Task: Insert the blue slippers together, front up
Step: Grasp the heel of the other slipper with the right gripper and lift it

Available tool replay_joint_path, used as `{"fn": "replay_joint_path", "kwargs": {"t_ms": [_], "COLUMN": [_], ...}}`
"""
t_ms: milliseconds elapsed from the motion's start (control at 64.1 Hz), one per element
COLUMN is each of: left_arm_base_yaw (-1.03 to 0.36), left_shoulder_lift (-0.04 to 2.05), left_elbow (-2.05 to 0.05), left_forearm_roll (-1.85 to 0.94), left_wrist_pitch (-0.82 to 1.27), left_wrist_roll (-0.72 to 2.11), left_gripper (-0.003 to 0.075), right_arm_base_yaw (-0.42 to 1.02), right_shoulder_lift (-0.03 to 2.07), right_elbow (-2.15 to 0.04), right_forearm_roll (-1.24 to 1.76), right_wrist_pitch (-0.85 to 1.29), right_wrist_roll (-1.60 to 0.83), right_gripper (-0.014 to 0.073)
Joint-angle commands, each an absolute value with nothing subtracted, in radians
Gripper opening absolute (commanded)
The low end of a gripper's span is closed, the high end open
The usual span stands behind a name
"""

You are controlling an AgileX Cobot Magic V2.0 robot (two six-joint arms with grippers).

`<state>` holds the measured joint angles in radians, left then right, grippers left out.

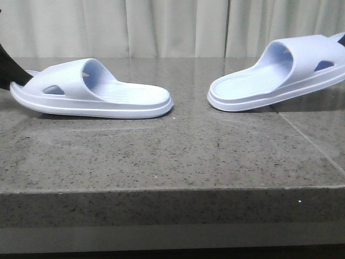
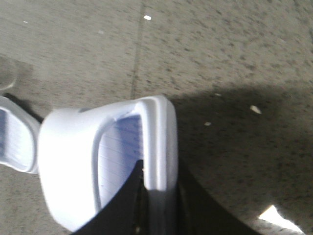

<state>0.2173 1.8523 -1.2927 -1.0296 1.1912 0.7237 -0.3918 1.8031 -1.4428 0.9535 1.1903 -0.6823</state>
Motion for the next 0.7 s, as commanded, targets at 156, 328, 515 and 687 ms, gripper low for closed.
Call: {"fn": "replay_joint_path", "kwargs": {"t_ms": [156,328,515,687], "left_arm_base_yaw": [0.218,0.218,0.216,0.17], "left_shoulder_lift": [1.808,1.808,1.808,1.808], "left_elbow": [-1.322,-1.327,-1.327,-1.327], "left_forearm_roll": [-1.102,-1.138,-1.217,-1.291], "left_wrist_pitch": [1.249,1.249,1.252,1.212], "left_wrist_roll": [0.73,0.73,0.73,0.731], "left_gripper": [-0.002,-0.002,-0.002,-0.002], "right_arm_base_yaw": [-0.397,-0.397,-0.397,-0.397], "right_shoulder_lift": [1.607,1.567,1.567,1.567], "right_elbow": [-1.34,-1.294,-1.27,-1.238], "right_forearm_roll": [1.172,1.245,1.263,1.292], "right_wrist_pitch": [1.249,1.28,1.289,1.259], "right_wrist_roll": [-0.753,-0.775,-0.775,-0.777], "right_gripper": [-0.0069,-0.0069,-0.0069,-0.0069]}}
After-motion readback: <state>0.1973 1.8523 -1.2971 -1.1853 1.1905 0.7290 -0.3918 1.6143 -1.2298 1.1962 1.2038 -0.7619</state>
